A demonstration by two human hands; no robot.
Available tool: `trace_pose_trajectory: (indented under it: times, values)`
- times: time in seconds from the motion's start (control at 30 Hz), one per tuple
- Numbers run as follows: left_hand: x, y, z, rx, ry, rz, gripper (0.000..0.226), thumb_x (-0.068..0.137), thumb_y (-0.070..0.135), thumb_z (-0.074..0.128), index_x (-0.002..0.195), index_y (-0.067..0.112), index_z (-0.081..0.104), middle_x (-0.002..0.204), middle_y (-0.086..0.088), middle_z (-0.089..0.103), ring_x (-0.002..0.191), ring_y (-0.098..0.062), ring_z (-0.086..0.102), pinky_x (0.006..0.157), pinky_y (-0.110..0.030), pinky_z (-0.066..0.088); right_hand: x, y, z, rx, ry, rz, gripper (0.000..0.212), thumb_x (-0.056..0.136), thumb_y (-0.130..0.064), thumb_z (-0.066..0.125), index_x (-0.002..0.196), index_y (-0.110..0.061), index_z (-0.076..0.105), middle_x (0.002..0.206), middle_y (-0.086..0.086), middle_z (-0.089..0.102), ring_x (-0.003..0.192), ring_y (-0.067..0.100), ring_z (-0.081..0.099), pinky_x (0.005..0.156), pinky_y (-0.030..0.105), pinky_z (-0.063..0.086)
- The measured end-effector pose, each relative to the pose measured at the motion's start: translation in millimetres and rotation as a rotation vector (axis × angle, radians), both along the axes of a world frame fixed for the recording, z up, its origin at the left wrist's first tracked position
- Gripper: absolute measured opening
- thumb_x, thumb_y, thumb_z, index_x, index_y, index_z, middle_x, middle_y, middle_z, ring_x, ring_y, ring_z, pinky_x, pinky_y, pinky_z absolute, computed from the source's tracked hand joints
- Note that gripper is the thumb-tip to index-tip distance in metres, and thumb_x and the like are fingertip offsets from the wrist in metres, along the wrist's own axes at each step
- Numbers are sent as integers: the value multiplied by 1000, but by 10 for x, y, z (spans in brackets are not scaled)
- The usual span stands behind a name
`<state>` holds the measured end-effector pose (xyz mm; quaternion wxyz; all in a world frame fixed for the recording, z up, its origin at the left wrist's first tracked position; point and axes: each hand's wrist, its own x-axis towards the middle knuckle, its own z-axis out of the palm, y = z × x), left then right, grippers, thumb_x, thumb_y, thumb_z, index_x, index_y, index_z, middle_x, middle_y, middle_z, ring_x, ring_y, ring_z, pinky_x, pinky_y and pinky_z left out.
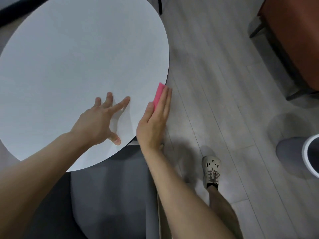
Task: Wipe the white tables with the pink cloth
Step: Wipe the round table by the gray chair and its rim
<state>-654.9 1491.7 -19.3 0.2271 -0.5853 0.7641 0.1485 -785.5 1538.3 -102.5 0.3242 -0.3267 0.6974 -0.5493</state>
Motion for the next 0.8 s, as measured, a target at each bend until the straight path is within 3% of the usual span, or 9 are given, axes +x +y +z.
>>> trace_pose_trajectory:
  times: [0.13,0.3,0.43,0.6,0.7,0.8]
  values:
    - [0,5,12,3,-3,-5,158,59,46,106,162,67,-13,182,0,-2,163,-36,15,101,-58,56,459,741,44,10,-28,122,61,118,-25,35,174,-19,11,182,-8,-1,165,3,9,123,9,25]
    - [-9,1,47,9,-10,-17,155,61,48,105,162,67,-12,181,1,0,162,-35,17,103,-60,54,-261,-281,17,15,-29,103,56,117,-13,38,170,-7,23,180,9,16,166,15,16,132,22,18]
    - [-13,-4,49,6,-13,-10,154,61,48,105,163,65,-9,182,1,0,162,-38,19,104,-60,53,-932,-1026,21,84,-57,260,56,118,-21,37,172,-17,22,179,2,23,163,16,26,130,32,25]
    - [29,-8,-2,-1,-26,-4,156,60,48,105,161,68,-13,182,3,-3,164,-37,15,104,-59,54,-223,-163,50,-13,-68,99,55,119,-16,35,172,-13,19,181,2,11,167,12,12,134,41,24]
    - [30,-9,-8,-7,-39,-14,157,60,49,105,160,68,-15,182,4,-4,163,-34,15,100,-57,56,178,499,33,-16,-47,151,58,119,-15,35,172,-13,14,182,-1,4,167,10,6,133,46,28]
    - [39,-13,-38,-14,-30,-15,158,60,48,105,158,70,-17,182,3,-5,164,-35,13,100,-58,56,-36,199,-31,-23,-46,182,56,119,-15,35,172,-18,17,182,-4,5,166,8,9,133,40,29]
